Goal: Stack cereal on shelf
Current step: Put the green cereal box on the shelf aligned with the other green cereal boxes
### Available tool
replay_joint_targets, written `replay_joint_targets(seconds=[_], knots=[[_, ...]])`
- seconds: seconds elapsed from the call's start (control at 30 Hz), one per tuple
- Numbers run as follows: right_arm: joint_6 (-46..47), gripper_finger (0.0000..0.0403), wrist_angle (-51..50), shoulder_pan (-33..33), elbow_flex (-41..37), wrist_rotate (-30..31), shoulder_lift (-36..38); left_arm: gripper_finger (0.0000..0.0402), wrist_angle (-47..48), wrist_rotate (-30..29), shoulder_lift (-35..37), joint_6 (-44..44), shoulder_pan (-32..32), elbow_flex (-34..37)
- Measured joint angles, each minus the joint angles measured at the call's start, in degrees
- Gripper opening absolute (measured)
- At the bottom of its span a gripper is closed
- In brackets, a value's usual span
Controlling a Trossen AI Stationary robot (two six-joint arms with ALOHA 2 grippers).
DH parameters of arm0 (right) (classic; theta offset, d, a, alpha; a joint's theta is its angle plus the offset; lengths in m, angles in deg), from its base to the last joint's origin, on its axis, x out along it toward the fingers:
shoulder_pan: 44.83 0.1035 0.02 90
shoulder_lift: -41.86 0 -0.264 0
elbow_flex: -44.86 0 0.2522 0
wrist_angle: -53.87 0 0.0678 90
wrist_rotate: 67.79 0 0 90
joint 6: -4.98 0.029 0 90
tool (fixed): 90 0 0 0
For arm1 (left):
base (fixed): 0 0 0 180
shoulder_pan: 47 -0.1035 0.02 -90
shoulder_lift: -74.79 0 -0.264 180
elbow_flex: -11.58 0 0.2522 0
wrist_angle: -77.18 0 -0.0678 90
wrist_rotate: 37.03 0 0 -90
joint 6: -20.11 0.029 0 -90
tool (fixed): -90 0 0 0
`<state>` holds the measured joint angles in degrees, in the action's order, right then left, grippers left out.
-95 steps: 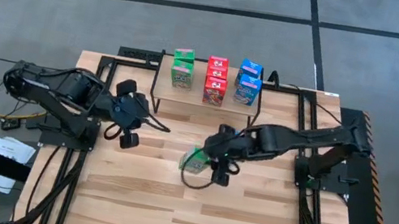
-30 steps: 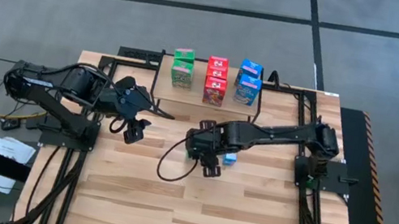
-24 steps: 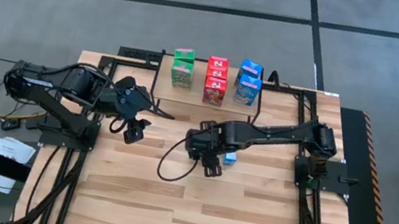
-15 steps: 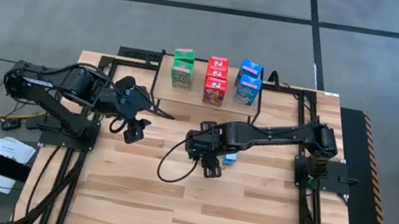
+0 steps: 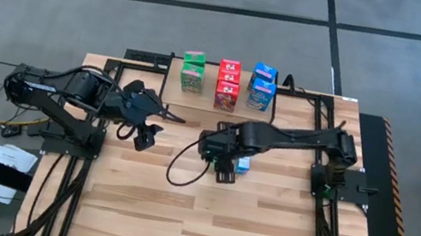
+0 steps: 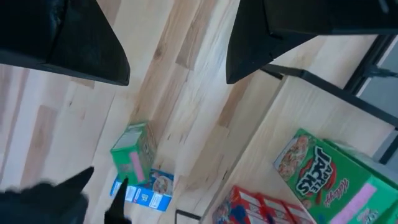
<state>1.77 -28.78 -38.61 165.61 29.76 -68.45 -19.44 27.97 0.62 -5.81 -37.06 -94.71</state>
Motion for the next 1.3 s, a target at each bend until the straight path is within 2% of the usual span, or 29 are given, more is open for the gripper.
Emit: replay_joint_targets(seconds=[0.2,0.37,0.57,0.8,1.1,1.3], knots=[[2.45,0.026,-2.01,0.15,0.73,0.02,4.16,0.0255,-0.75,-3.61,0.09,0.31,0.0,0.95],[4.55,0.026,-2.48,0.35,0.75,0.04,9.01,0.0255,-2.34,-4.22,0.01,0.67,-0.01,3.54],[6.73,0.026,-3.04,1.54,-0.17,1.52,13.73,0.0255,-10.14,-3.77,0.0,0.75,0.0,8.56],[13.4,0.026,-2.11,4.13,-10.38,9.96,22.06,0.0255,-18.17,-3.39,-0.04,1.26,0.0,13.5],[21.43,0.026,4.79,7.02,-23.5,11.08,32.32,0.0255,-29.18,-1.77,-0.56,1.18,0.02,19.36],[28.2,0.026,6.31,9.49,-30.1,17.94,37.2,0.0255,-32.55,-1.27,-3.22,1.26,0.18,20.51]])
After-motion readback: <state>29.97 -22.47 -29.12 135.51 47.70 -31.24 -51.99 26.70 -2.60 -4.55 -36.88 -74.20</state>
